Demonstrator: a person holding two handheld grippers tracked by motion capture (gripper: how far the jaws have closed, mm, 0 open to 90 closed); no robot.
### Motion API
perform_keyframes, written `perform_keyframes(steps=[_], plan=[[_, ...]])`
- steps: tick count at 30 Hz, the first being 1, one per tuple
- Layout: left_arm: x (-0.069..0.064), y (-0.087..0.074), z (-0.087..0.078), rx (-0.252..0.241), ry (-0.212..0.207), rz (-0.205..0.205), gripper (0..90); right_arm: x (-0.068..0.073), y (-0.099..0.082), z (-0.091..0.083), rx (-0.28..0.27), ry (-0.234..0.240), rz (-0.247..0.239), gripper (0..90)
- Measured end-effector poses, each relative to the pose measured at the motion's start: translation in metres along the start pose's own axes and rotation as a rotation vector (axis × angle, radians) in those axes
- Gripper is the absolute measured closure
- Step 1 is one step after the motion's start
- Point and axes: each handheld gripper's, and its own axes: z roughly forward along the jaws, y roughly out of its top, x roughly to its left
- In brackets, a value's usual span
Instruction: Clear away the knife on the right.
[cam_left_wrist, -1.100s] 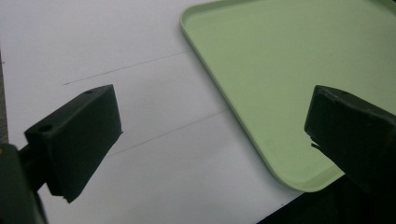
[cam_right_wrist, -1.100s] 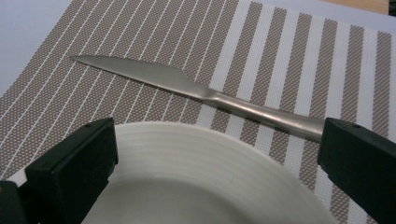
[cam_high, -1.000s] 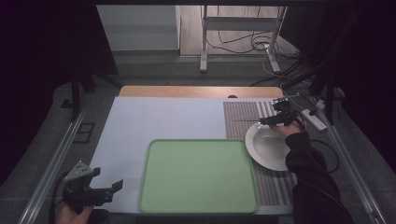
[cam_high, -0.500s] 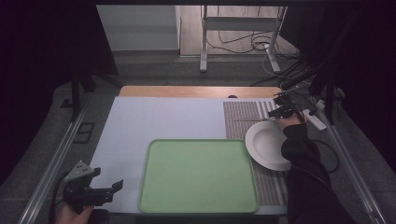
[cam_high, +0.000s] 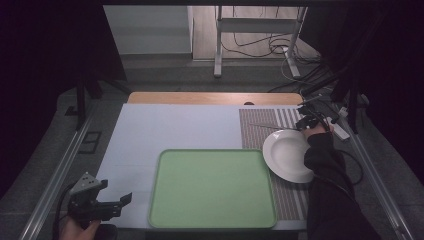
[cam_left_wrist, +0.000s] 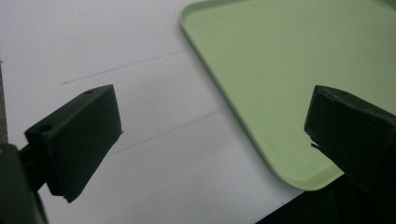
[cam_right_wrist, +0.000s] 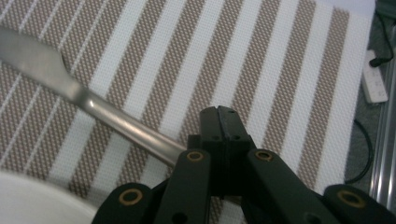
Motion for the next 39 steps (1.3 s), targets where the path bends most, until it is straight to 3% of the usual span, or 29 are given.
perform_keyframes(steps=[2, 11, 14, 18, 21, 28, 30, 33, 39], plan=[[0.0, 0.0, 0.0, 0.0, 0.001, -0.001, 3.6, -0.005, -0.006, -0.005, 0.03, 0.045, 0.012, 90.0], [-0.001, 0.0, 0.001, 0.003, 0.003, 0.004, 3.6, -0.008, -0.014, -0.014, 0.113, 0.102, -0.01, 90.0], [-0.001, 0.0, 0.001, 0.003, 0.003, 0.003, 3.7, -0.008, -0.012, -0.015, 0.112, 0.09, -0.018, 88.8], [-0.001, 0.0, 0.001, 0.003, 0.002, 0.002, 3.7, -0.008, -0.003, -0.021, 0.031, 0.068, 0.02, 63.6], [0.0, 0.0, 0.001, 0.004, 0.002, 0.001, 3.7, -0.006, 0.004, -0.02, 0.018, 0.047, 0.039, 47.4], [-0.001, 0.0, 0.001, 0.004, 0.004, 0.0, 3.7, 0.008, 0.016, -0.012, -0.015, 0.077, 0.052, 9.8], [-0.001, 0.0, 0.001, 0.003, 0.004, 0.0, 3.7, 0.013, 0.019, -0.008, -0.006, 0.049, 0.049, 0.0], [0.0, 0.0, 0.001, 0.004, 0.004, 0.0, 3.7, 0.022, 0.024, -0.002, 0.011, 0.009, 0.05, 0.0], [0.0, 0.0, 0.001, 0.004, 0.003, -0.001, 3.7, 0.03, 0.023, 0.015, 0.056, 0.029, 0.019, 0.4]])
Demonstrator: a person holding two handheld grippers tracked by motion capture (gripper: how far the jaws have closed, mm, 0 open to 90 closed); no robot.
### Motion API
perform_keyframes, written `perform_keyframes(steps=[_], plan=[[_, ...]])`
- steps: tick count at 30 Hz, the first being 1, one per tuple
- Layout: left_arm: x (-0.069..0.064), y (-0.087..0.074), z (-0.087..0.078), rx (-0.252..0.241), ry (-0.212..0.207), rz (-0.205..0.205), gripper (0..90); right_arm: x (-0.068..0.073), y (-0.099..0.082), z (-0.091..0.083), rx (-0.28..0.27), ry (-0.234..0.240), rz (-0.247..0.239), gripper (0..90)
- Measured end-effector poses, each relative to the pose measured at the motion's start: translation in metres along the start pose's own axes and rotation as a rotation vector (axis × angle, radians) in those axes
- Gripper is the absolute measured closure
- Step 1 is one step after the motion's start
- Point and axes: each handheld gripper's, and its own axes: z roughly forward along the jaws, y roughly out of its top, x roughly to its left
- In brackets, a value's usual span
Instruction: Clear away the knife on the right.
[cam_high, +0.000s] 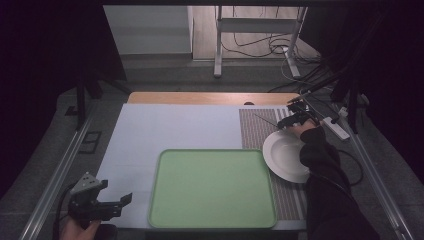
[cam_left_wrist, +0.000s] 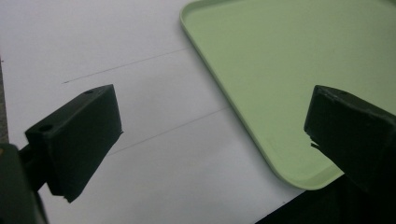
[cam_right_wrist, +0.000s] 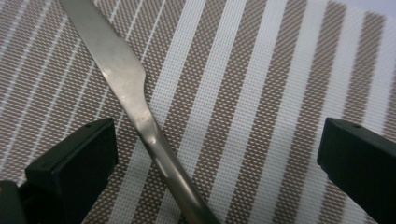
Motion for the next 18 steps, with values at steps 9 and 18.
perform_keyframes(steps=[9, 18], plan=[[0.0, 0.0, 0.0, -0.001, 0.0, 0.002, 3.7, -0.011, -0.007, -0.007, 0.001, 0.052, -0.073, 42.8], [0.0, 0.0, 0.0, 0.0, 0.0, 0.001, 3.7, -0.012, -0.009, -0.012, 0.022, 0.094, -0.147, 80.5]])
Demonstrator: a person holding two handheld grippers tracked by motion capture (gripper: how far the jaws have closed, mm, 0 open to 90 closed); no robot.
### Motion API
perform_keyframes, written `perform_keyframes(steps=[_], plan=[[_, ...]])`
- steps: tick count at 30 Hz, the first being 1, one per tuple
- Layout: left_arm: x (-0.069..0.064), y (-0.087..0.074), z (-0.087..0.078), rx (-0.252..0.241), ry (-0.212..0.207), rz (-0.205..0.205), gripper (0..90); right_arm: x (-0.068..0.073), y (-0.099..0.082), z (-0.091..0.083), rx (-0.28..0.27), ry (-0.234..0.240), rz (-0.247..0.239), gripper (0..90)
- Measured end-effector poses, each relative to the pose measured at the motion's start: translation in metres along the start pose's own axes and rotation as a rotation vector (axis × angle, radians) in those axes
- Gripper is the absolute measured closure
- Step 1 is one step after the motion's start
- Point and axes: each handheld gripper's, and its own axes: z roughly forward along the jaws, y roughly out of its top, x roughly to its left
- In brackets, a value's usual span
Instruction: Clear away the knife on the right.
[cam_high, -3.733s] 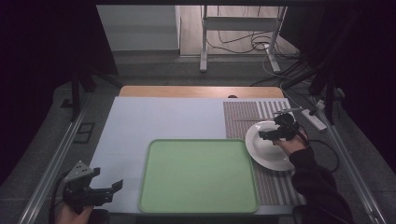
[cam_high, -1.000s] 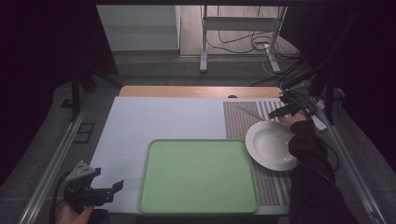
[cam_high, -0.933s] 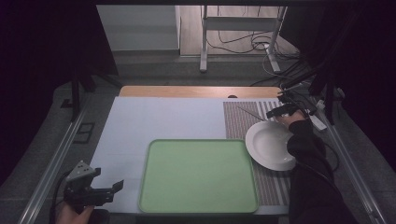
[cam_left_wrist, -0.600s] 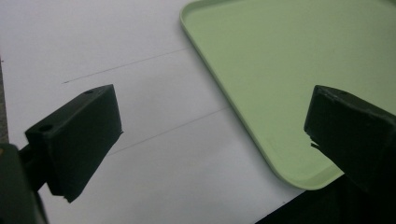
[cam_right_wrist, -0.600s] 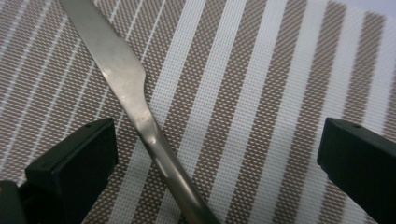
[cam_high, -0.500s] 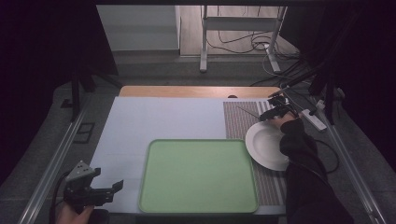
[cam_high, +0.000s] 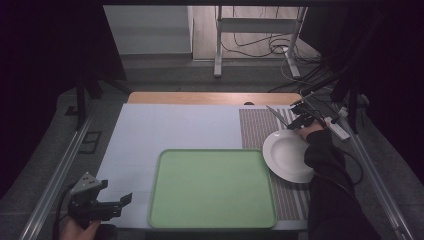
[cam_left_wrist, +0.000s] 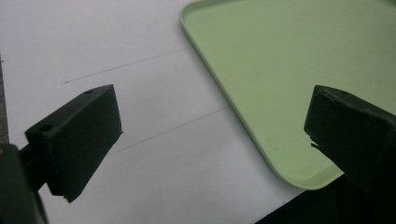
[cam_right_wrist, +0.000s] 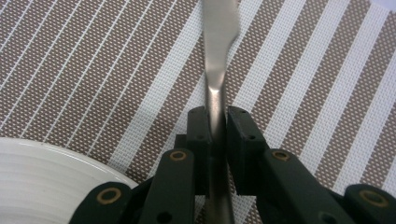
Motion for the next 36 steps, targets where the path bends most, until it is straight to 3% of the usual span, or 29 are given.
perform_keyframes(steps=[4, 17, 30, 36], plan=[[0.0, 0.0, 0.0, 0.0, -0.001, -0.001, 3.7, 0.0, 0.0, -0.001, -0.002, -0.014, -0.026, 80.8], [0.0, 0.0, 0.0, -0.002, 0.0, -0.002, 3.7, -0.015, -0.002, -0.023, -0.041, -0.04, 0.021, 80.9], [0.0, 0.0, 0.0, 0.0, 0.001, -0.003, 3.7, -0.034, -0.013, -0.061, -0.07, -0.045, 0.077, 81.2], [0.0, 0.0, 0.001, 0.001, 0.001, -0.002, 3.7, -0.033, -0.02, -0.079, -0.093, -0.024, 0.082, 81.2]])
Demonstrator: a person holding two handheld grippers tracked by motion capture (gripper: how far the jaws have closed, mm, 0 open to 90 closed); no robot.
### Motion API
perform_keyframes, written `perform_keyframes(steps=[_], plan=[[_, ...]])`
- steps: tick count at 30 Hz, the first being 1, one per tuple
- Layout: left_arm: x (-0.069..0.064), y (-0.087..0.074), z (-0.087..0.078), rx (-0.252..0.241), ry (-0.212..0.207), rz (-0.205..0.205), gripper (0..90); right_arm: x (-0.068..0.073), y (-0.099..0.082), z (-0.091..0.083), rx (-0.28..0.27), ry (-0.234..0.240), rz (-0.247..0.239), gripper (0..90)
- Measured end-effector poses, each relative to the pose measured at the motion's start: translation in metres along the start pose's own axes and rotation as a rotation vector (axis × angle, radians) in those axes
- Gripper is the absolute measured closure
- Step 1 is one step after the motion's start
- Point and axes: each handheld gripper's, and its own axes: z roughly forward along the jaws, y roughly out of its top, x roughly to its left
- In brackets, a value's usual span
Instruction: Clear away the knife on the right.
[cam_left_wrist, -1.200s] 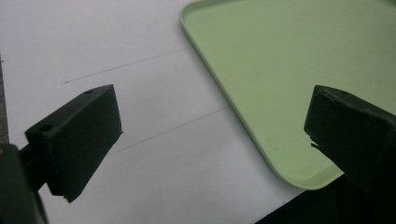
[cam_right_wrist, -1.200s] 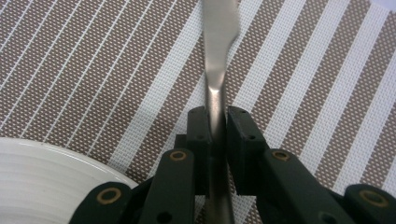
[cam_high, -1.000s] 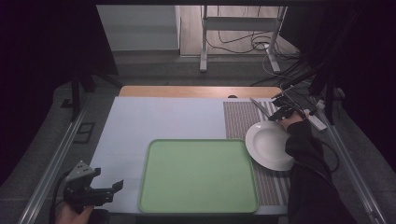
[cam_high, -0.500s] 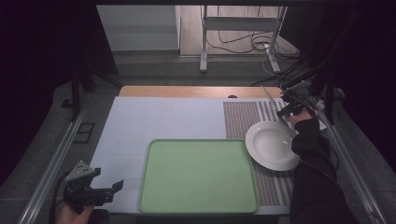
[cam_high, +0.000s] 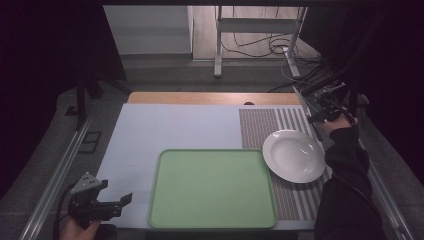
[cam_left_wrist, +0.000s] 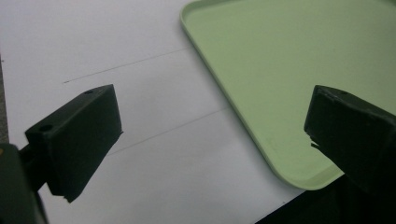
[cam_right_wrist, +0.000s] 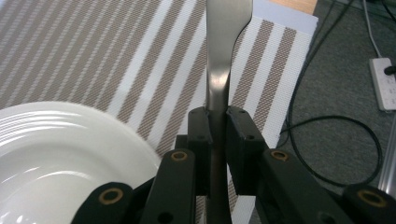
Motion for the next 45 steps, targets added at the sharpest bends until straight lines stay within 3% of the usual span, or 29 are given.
perform_keyframes(steps=[7, 24, 45], plan=[[0.0, 0.0, 0.0, 0.0, 0.001, 0.001, 3.7, 0.018, -0.004, -0.014, -0.024, 0.04, -0.017, 81.2], [-0.001, 0.0, 0.0, 0.002, 0.003, 0.005, 3.7, 0.089, -0.019, -0.027, -0.016, 0.152, -0.119, 81.1], [0.0, 0.0, 0.0, 0.002, 0.004, 0.001, 3.7, 0.195, -0.05, -0.03, 0.063, 0.286, -0.29, 81.1]])
